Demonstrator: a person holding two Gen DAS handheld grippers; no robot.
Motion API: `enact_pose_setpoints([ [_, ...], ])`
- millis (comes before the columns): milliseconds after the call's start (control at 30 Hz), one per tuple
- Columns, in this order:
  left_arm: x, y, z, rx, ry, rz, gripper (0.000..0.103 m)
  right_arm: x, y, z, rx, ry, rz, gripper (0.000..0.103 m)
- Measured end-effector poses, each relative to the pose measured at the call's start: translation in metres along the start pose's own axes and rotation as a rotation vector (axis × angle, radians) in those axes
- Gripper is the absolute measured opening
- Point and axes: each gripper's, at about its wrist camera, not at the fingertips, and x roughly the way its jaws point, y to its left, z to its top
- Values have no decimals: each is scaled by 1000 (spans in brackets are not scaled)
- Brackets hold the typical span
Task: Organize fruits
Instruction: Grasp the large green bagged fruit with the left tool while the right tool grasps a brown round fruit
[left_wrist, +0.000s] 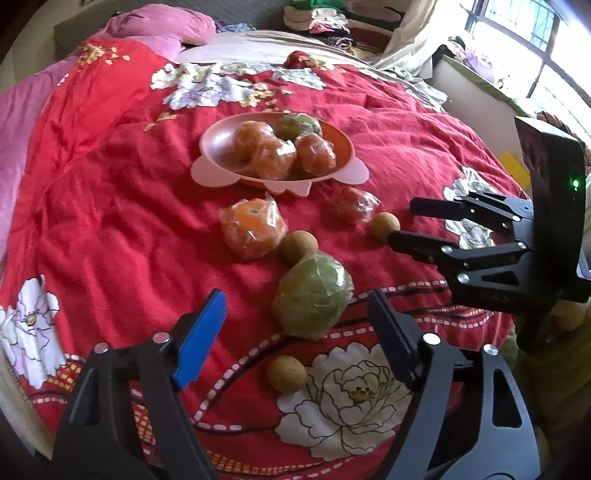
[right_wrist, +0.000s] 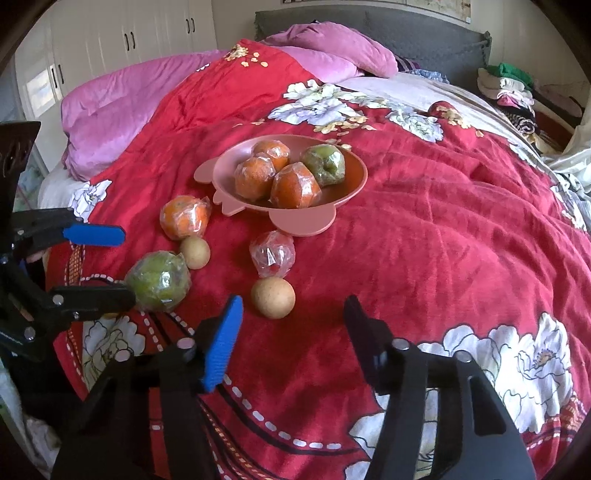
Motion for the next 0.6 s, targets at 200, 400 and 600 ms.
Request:
enact_pose_setpoints([
  [200,6,-1,1,2,11,-16,64,6,4,0,-8,7,23,41],
  [400,12,-3,0,6,21,-28,60,12,3,0,1,13,24,36],
  [600,18,-2,0,6,33,-27,56,16,2,0,10,15,29,30],
])
